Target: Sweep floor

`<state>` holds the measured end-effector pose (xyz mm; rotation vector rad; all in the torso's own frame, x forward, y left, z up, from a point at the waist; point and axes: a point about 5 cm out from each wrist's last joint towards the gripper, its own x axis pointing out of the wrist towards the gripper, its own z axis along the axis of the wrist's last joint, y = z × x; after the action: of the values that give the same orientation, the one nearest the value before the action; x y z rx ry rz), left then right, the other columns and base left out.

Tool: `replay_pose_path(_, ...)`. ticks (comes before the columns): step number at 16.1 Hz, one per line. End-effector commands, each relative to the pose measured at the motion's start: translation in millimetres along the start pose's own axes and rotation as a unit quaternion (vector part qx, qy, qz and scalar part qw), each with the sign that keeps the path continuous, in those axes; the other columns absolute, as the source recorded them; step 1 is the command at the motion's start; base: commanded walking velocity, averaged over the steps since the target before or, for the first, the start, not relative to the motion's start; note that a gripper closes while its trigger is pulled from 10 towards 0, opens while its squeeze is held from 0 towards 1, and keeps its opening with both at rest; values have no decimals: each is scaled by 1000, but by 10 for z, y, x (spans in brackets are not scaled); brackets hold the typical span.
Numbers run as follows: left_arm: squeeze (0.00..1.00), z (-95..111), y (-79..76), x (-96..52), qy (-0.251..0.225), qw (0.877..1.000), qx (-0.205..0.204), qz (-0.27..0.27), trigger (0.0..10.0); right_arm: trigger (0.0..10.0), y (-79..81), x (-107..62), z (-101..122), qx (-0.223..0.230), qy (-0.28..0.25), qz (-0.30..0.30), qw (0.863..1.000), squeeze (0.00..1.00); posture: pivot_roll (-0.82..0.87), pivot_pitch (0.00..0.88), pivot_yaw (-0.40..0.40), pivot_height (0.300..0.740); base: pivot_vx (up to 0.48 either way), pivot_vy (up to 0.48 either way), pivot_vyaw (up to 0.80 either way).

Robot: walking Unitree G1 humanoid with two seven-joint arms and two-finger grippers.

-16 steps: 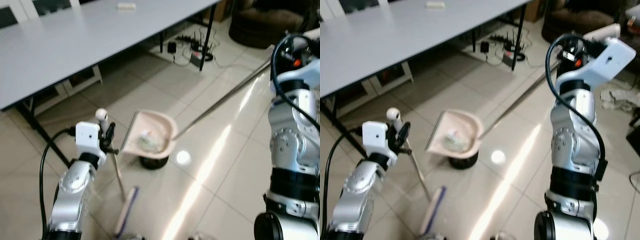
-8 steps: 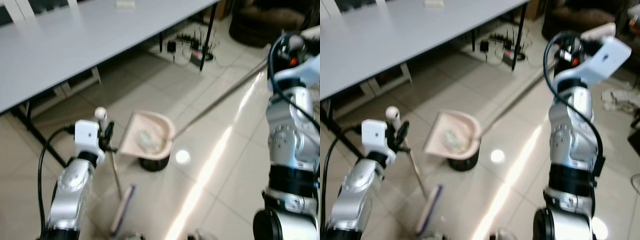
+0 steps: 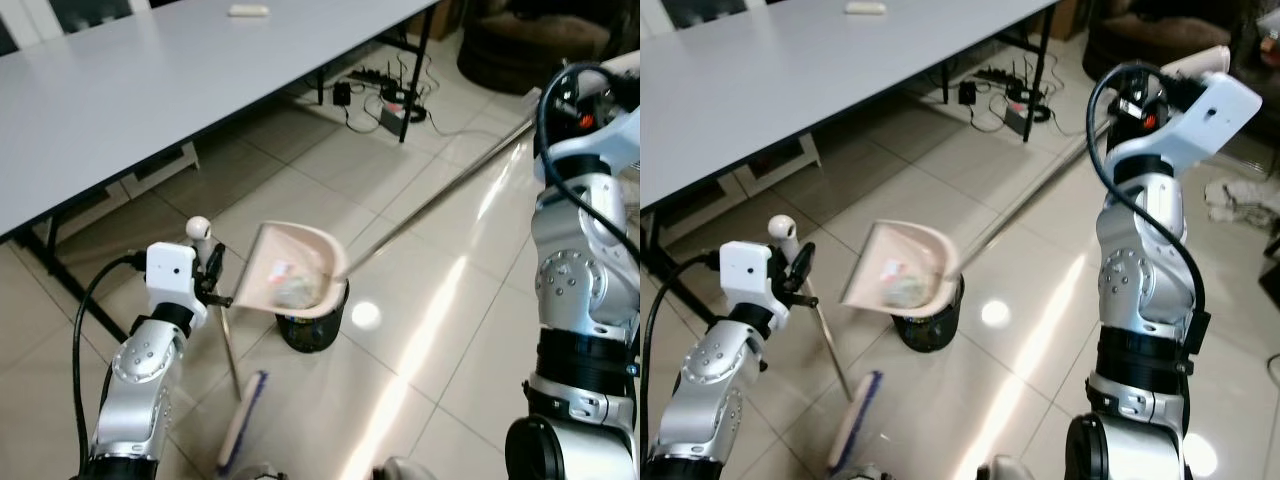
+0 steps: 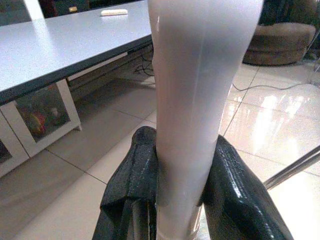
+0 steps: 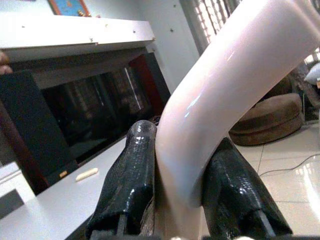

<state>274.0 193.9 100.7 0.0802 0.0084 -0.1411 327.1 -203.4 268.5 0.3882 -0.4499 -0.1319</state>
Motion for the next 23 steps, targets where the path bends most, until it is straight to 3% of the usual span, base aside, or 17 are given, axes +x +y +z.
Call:
replay_pose_path(1, 0, 71, -56, 31, -18, 1000, -2, -8, 10000, 10000, -38, 13, 146, -1, -32, -2, 999, 0, -8, 89, 28, 740, 337, 0, 0)
replay_pose_path(5, 0, 81, 26, 41, -18, 1000, 12, -15, 10000, 10000, -114, -92, 117, -5, -42, -26, 999, 0, -17, 40, 59, 740, 338, 0, 0)
replay_pose_path(12, 0, 59, -3, 50, -10, 1000, 5, -22, 10000, 10000, -155, -122, 110, -7, -42, -35, 998, 0, -15, 53, 63, 740, 325, 0, 0)
replay_pose_path(21, 0, -5, -42, 24, 6, 1000, 7, -21, 10000, 10000, -151, -121, 100, -11, -39, -30, 999, 0, -18, 53, 55, 740, 0, 0, 0)
replay_pose_path(23, 0, -5, -36, 34, 7, 1000, 7, -15, 10000, 10000, -90, -108, 110, -31, -44, -2, 999, 0, -12, 57, 50, 740, 0, 0, 0)
